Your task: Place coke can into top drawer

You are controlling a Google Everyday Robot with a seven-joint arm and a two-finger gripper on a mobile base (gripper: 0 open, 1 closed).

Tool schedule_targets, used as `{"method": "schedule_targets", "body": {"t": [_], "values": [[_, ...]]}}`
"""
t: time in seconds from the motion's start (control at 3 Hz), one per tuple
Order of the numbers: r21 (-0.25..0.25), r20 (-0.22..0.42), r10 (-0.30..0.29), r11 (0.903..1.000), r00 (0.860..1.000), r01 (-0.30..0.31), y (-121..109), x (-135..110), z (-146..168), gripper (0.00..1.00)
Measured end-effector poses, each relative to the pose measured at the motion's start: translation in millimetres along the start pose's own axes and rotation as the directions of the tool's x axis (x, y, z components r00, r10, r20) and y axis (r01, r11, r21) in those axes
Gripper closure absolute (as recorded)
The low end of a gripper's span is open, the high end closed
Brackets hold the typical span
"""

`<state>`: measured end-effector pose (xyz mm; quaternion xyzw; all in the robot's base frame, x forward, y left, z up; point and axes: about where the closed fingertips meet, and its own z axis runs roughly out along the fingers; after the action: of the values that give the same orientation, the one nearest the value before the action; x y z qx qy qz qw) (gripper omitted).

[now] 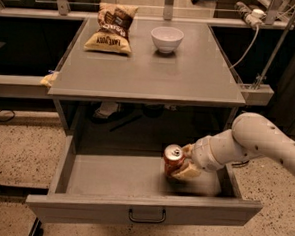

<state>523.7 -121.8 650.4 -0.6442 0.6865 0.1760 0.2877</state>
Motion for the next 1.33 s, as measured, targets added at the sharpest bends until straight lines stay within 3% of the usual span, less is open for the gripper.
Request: {"method": "schedule_targets", "body": {"t": [0.67,1.33], "values": [[0.017,0.107,0.01,0.9998,0.994,-0.012,-16,-1,10,1.0],[0.008,0.135,0.056,0.9983,0.989,-0.058,-13,20,22,1.0]]}}
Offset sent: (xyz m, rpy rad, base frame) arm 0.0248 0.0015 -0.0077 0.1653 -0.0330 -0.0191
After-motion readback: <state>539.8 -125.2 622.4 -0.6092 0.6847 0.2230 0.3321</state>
